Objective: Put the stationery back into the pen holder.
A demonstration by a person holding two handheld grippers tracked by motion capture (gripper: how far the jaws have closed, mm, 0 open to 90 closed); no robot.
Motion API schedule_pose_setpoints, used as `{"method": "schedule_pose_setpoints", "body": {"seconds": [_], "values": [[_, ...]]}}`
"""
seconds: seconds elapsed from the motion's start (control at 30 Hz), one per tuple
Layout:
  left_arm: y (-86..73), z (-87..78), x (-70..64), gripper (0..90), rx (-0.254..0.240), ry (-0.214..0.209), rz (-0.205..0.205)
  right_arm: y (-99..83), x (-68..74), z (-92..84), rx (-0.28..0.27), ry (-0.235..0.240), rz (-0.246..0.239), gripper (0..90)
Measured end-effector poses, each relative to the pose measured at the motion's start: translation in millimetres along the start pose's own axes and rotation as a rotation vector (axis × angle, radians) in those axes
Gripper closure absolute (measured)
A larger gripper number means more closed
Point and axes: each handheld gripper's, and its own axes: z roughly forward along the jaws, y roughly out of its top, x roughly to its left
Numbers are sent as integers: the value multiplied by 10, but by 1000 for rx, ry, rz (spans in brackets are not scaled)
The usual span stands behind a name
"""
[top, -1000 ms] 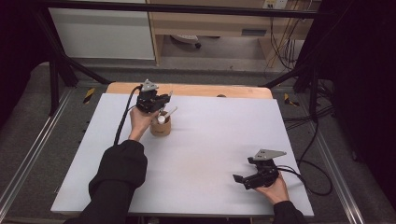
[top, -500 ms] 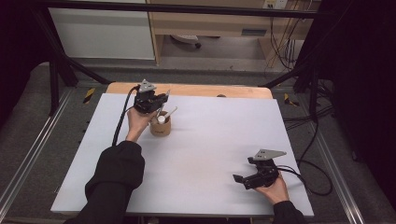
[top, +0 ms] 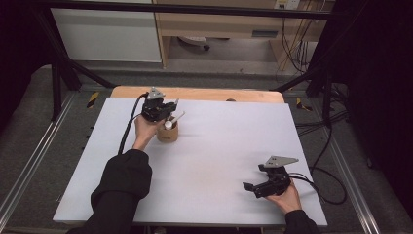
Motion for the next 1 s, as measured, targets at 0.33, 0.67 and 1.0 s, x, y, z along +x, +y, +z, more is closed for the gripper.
{"method": "schedule_pose_setpoints", "body": {"seconds": [0.33, 0.67, 1.0], "values": [[68, -163, -41, 671, 35, 20, 6, -1, 3, -2, 1, 0, 3, 6], [150, -617, -109, 386, 57, 11, -17, 1, 0, -3, -6, -1, -2, 6], [-45, -907, -184, 170, 121, 28, -16, 3, 5, -3, -3, -2, -1, 6]]}}
